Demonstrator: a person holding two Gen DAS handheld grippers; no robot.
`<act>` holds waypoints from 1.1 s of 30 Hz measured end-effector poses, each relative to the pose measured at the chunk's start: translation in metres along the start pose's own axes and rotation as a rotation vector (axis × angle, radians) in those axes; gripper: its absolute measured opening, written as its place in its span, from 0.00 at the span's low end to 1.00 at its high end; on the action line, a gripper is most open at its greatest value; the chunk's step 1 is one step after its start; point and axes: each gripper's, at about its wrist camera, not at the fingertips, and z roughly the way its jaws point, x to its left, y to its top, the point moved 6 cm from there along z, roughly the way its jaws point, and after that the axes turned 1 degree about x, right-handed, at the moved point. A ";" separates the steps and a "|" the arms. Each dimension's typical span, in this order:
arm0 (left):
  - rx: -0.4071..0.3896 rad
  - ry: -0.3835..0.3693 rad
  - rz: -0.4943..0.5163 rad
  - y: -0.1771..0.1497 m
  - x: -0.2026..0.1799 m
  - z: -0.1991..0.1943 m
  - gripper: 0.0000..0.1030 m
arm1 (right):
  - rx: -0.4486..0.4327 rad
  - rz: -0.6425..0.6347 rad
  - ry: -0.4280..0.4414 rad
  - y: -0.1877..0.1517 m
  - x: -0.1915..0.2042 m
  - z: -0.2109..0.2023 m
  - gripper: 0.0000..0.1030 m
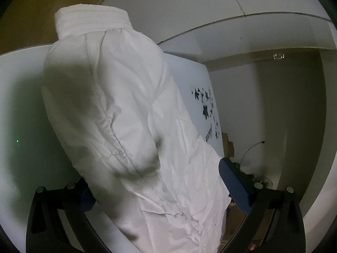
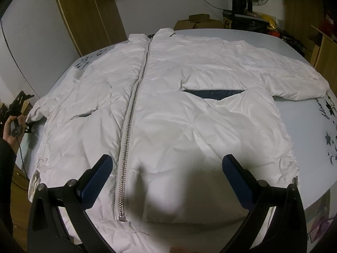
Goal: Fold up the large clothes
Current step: 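Grasp a jacket sleeve with the left tool and lift it, then fold the held sleeve across the jacket body and open the left tool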
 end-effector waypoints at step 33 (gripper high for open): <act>-0.248 0.098 0.864 -0.205 -0.268 -0.040 0.06 | -0.003 0.015 0.024 -0.004 0.002 -0.006 1.00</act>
